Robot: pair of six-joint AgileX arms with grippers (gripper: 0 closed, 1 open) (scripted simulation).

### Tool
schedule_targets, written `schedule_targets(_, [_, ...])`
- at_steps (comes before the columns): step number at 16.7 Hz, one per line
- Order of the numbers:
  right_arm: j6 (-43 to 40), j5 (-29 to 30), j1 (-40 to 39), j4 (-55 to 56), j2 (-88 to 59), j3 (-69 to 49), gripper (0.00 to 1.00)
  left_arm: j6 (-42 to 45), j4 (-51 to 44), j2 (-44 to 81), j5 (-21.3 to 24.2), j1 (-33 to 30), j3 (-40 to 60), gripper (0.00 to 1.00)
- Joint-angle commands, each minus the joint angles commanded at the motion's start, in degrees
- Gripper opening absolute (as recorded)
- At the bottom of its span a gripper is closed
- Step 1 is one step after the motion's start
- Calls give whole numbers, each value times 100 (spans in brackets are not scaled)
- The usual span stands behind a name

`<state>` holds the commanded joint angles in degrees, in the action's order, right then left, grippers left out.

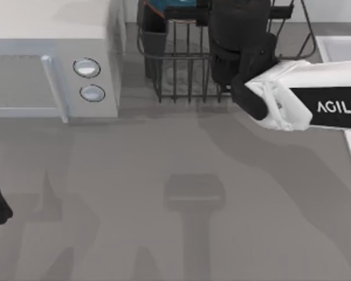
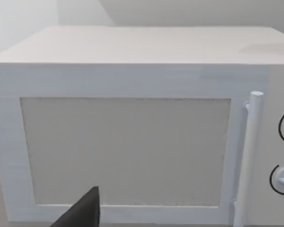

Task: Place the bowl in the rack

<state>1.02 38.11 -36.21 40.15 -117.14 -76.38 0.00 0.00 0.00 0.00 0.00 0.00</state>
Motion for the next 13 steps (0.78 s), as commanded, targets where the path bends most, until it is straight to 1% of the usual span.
schedule_targets(2, [0,0,0,0,0,0,0,0,0,0,0,0,0,100])
schedule_targets(13, [0,0,0,0,0,0,83,0,0,0,0,0,0,100])
